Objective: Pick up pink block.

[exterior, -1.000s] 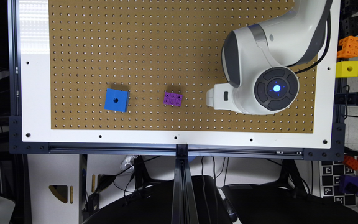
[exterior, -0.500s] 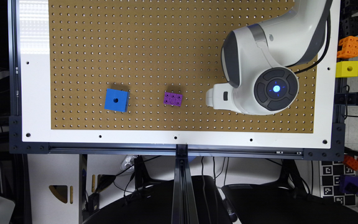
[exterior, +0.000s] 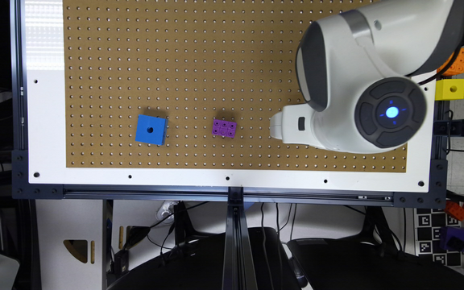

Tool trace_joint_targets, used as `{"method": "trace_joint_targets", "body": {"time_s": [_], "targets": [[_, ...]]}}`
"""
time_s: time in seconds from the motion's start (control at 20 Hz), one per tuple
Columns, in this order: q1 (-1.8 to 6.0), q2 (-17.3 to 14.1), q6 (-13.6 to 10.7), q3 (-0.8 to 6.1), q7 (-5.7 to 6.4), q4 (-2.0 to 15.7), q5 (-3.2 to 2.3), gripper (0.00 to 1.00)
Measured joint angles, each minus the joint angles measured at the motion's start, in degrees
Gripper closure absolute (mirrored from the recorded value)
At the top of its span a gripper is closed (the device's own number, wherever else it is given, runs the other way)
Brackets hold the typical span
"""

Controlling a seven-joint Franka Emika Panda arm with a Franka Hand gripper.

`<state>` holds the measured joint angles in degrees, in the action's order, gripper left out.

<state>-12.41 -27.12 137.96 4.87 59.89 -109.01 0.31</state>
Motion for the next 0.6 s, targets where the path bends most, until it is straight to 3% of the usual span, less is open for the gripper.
{"method": "trace_joint_targets", "body": {"time_s": [0.6], "targets": [[0.00,4.6,-4.2,0.00,0.00,0.02,0.00,1.00]]}}
